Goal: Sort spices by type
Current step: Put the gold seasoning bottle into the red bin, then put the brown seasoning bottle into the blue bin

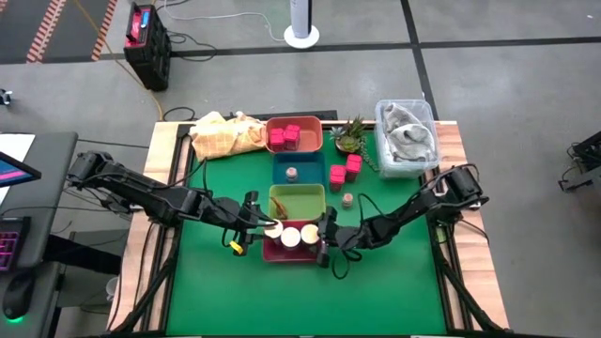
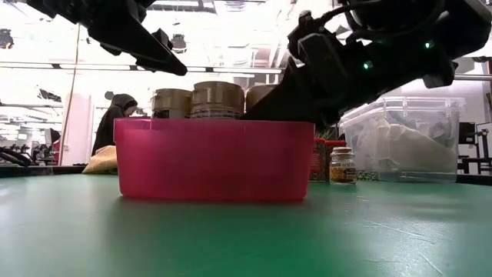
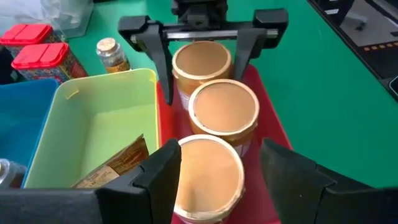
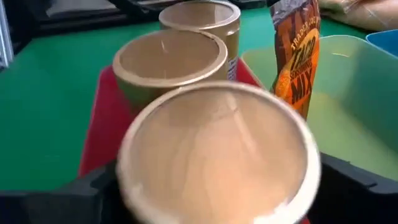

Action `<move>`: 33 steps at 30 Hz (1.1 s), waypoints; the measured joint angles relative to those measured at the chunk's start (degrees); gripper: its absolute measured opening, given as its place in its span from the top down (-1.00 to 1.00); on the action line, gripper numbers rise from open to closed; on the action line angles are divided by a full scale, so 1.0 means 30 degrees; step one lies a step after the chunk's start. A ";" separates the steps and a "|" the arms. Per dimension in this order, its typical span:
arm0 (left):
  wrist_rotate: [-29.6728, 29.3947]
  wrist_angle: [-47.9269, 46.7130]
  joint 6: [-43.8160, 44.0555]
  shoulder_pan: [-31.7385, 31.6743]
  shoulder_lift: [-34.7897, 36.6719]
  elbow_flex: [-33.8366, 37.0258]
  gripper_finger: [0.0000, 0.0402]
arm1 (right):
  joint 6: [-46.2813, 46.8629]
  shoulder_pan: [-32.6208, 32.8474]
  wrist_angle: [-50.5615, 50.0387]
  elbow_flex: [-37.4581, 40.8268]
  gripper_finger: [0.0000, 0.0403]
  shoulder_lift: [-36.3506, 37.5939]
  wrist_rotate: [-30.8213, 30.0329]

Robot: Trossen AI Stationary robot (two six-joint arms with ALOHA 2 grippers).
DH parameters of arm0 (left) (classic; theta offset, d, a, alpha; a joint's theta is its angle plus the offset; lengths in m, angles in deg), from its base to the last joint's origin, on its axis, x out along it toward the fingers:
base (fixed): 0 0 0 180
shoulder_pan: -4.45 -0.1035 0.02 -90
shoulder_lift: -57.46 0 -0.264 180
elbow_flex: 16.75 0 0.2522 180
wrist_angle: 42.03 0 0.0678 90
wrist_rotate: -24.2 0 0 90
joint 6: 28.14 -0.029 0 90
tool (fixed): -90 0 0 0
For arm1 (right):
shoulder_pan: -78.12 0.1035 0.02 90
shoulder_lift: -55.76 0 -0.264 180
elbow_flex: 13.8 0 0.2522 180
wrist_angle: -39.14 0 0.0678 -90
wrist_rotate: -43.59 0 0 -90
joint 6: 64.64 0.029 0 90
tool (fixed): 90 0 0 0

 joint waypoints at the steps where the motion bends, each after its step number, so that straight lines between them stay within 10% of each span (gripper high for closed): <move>1: 0.0000 0.0000 -0.0078 0.0000 0.0000 0.0000 -0.02 | -0.0424 0.0092 -0.0236 0.0013 -0.72 0.0313 -0.0019; 9: 0.0000 0.0589 -0.1665 0.0000 0.0000 0.0000 -0.02 | -0.0011 0.0193 -0.5746 -0.0009 -0.62 0.5532 -0.1314; 15: -0.0118 0.0516 -0.1678 -0.0006 0.0000 0.0000 -0.02 | 0.6054 -0.0745 -1.5019 -0.0024 -0.62 0.8554 -0.4028; 20: -0.0384 0.1271 -0.1493 -0.0029 -0.0015 0.0000 -0.02 | 1.0118 -0.2707 -1.9579 -0.0001 -0.62 0.9014 -0.2694; 33: -0.0506 0.2889 -0.2021 -0.0029 -0.0015 0.0000 -0.02 | 0.8943 -0.6060 -2.0990 -0.0199 -0.62 0.7445 0.1087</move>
